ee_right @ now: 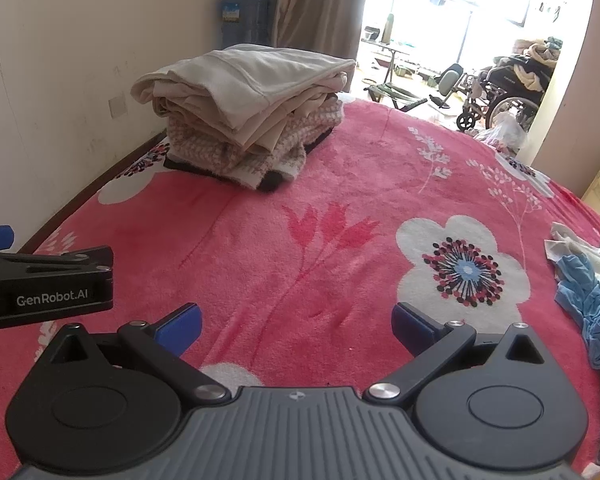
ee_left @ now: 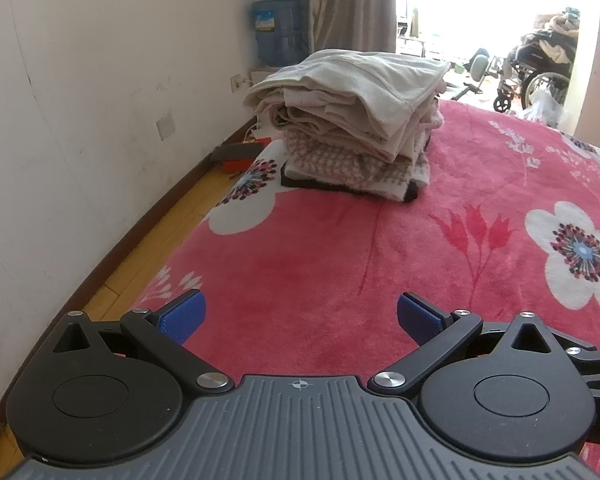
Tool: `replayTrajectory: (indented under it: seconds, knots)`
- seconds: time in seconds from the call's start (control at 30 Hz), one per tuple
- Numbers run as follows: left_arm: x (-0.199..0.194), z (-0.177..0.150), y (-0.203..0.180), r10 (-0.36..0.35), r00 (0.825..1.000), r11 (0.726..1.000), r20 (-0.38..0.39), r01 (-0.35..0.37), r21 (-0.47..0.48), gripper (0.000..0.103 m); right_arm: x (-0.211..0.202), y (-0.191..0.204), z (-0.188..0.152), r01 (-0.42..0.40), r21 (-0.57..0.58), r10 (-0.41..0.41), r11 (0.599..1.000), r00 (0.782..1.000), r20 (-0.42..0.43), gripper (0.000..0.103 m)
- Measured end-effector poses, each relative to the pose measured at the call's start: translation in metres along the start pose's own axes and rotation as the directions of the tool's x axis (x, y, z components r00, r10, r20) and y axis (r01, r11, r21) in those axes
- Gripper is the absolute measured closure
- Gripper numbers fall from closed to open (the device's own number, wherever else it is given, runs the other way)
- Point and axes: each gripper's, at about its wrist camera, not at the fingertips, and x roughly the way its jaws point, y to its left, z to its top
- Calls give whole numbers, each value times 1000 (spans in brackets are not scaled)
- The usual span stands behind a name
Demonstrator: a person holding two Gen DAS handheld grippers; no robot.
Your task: Fold clothes
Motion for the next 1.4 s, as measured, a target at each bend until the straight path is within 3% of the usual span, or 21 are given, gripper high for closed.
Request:
replayTrajectory:
  seconds: [1.4]
  knots:
    - [-3, 2, 1, 7, 1000, 1000, 6, -7, -7, 0, 0, 3, -1, -8, 20, 9, 1000, 1000, -21, 0]
